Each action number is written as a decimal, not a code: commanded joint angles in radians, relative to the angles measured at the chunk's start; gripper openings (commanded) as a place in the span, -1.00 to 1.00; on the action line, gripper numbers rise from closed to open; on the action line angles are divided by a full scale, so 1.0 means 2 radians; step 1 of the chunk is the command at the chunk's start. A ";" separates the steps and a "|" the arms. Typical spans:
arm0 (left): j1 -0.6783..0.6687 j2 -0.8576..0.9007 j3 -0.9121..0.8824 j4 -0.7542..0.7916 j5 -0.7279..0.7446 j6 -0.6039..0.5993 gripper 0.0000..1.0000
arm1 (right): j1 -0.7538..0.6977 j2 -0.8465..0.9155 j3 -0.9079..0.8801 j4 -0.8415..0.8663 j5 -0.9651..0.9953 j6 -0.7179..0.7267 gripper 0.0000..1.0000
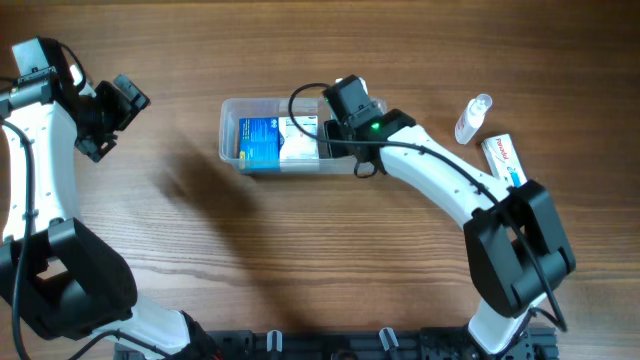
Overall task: Pack container
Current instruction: 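Lower the tin into the container's right side and open the right gripper, then move the right gripper back to the white Panadol box and grasp it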
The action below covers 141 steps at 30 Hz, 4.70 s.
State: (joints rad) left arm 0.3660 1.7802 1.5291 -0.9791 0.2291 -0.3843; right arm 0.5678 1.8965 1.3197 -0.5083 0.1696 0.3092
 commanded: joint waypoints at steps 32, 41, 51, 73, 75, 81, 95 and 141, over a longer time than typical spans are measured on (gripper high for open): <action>0.002 -0.007 0.008 0.001 -0.003 -0.007 1.00 | -0.009 0.050 0.014 0.024 -0.075 0.032 0.25; 0.002 -0.007 0.008 0.001 -0.003 -0.007 1.00 | -0.007 0.050 0.014 0.025 -0.086 0.030 0.39; 0.002 -0.007 0.008 0.001 -0.003 -0.007 0.99 | -0.005 0.050 0.014 0.026 -0.086 0.030 0.50; 0.002 -0.007 0.008 0.001 -0.003 -0.007 0.99 | -0.029 -0.143 0.045 -0.035 0.026 0.004 0.55; 0.002 -0.007 0.008 0.001 -0.003 -0.007 1.00 | -0.040 -0.172 0.045 -0.050 0.045 -0.020 0.55; 0.002 -0.007 0.008 0.001 -0.003 -0.007 0.99 | -0.089 -0.261 0.045 -0.142 0.127 -0.034 0.65; 0.002 -0.007 0.008 0.001 -0.003 -0.007 0.99 | -0.357 -0.267 0.022 -0.275 0.044 -0.001 1.00; 0.002 -0.007 0.008 0.001 -0.003 -0.007 1.00 | -0.402 -0.021 -0.117 -0.063 -0.050 -0.206 0.79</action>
State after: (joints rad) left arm 0.3660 1.7802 1.5291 -0.9791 0.2291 -0.3843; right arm -0.2317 1.8347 1.0946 -0.6338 0.0856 -0.1028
